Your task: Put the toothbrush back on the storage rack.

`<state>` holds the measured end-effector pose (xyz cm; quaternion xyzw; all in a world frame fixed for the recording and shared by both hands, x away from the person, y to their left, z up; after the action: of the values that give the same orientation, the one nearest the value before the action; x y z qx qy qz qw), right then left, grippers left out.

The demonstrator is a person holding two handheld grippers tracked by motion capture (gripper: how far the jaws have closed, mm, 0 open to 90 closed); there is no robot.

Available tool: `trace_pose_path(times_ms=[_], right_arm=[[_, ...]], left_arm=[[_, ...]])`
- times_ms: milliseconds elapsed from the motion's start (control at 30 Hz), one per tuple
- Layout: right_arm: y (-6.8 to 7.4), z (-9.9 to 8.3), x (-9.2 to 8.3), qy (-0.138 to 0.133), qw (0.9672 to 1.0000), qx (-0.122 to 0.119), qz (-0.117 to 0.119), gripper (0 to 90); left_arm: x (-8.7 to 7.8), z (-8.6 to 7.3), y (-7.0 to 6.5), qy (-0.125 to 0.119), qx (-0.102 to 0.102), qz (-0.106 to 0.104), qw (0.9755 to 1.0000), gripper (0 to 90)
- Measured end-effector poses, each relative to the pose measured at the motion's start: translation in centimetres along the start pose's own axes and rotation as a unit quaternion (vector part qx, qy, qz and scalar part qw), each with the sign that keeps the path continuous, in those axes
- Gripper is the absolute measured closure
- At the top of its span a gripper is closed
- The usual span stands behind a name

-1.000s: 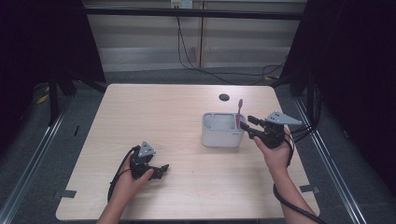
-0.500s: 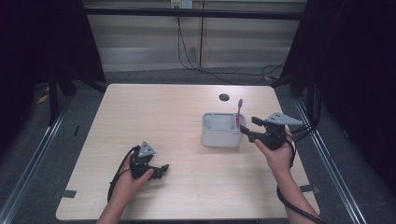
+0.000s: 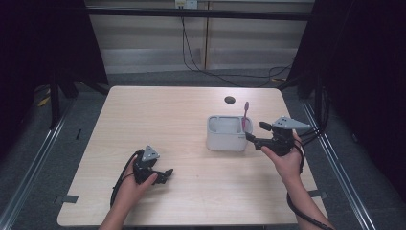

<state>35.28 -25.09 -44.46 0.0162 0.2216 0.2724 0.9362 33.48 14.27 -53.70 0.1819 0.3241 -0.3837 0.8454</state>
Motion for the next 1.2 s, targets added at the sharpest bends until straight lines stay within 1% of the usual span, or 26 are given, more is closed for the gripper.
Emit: trace_pose_path(times_ms=[267,400,467,833,1033,1200], right_arm=[[0.3,0.0,-0.4,0.008,0.9999,-0.002,0.011,22.8],[0.4,-0.4,-0.5,0.014,0.9998,-0.006,0.014,21.7],[0.4,-0.5,-0.6,0.016,0.9998,-0.004,0.015,21.5],[0.0,-1.6,-1.2,0.033,0.9993,-0.006,0.016,20.9],[-0.1,-2.4,-1.3,0.045,0.9988,-0.013,0.015,19.4],[-0.4,-2.9,-1.3,0.049,0.9986,-0.009,0.018,18.8]], left_arm=[[0.0,0.0,0.0,-0.001,0.001,0.000,1.0000,15.0],[0.0,0.0,0.0,-0.001,0.001,0.001,1.0000,15.0],[0.0,0.0,0.0,-0.001,0.000,0.000,1.0000,15.0],[0.0,0.0,0.0,0.000,0.000,0.000,1.0000,15.0],[0.0,0.0,0.0,0.000,0.001,0.000,1.0000,15.0],[0.0,0.0,0.0,-0.001,0.000,0.000,1.0000,15.0]])
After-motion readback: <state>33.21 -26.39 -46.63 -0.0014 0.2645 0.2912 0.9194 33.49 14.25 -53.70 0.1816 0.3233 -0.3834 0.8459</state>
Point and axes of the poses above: each handheld gripper's, and its own axes: x roughly forward along the jaws, z roughly out of its top, y roughly to its left, the point moved 4 cm from there along x, roughly forward along the jaws, and after that the axes turned 6 degrees about x, right-handed, at the moved point
